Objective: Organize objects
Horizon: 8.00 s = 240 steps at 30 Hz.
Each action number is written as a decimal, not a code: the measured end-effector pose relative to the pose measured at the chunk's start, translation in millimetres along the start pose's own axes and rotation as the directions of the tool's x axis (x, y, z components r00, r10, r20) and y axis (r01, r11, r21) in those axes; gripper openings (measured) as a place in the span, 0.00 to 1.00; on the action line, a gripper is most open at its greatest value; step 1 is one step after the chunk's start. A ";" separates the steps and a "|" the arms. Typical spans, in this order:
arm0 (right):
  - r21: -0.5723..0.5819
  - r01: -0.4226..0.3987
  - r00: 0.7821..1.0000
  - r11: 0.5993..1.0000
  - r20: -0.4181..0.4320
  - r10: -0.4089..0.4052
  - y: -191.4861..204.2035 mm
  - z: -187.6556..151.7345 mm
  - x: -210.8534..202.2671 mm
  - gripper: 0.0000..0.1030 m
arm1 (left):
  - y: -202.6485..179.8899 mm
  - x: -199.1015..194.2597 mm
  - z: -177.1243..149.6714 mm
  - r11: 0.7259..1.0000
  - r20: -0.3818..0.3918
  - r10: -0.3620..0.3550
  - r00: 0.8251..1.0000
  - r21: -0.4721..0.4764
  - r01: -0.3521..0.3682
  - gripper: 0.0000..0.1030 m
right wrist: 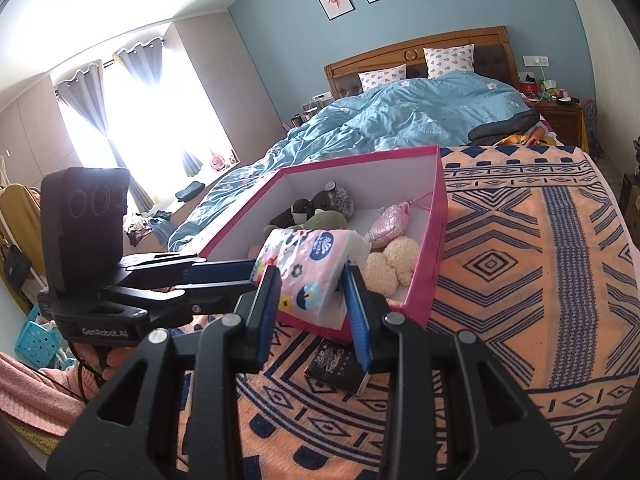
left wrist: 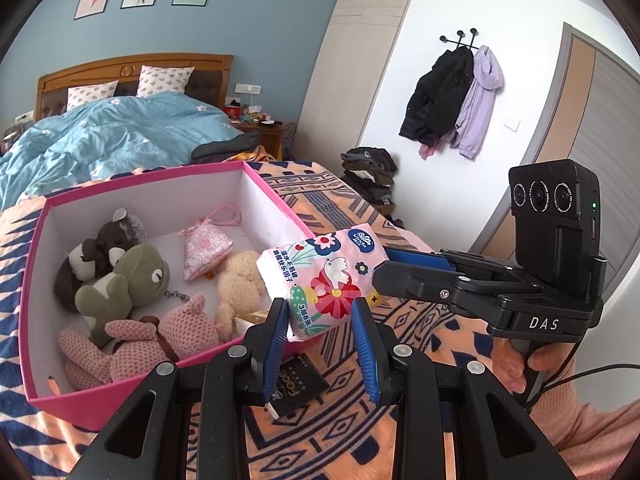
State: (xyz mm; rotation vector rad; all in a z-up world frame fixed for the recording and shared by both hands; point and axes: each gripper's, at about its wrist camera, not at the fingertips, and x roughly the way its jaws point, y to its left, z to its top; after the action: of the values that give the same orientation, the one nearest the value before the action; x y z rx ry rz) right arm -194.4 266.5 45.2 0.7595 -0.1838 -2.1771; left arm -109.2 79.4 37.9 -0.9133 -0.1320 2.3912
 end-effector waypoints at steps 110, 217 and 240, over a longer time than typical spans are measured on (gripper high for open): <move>0.158 0.063 0.955 0.985 -0.298 -0.013 -33.7 -91.9 75.3 0.37 | 32.1 73.8 -93.9 0.983 -0.267 -0.041 0.963 -0.181 -0.008 0.32; 0.059 -0.007 0.995 0.998 -0.102 0.013 18.2 -58.5 20.2 0.36 | 4.6 -1.3 -55.2 0.998 -0.056 0.012 0.998 -0.068 -0.016 0.32; 0.025 -0.004 0.997 1.000 -0.072 0.006 22.0 -43.8 16.3 0.36 | 2.6 -7.7 -42.6 0.999 -0.022 0.025 0.999 -0.042 -0.026 0.32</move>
State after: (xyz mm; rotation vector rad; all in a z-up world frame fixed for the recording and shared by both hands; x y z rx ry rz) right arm -162.9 245.0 10.4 0.8493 -0.1757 -2.1427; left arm -78.6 68.5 9.2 -0.9652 -0.1643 2.4096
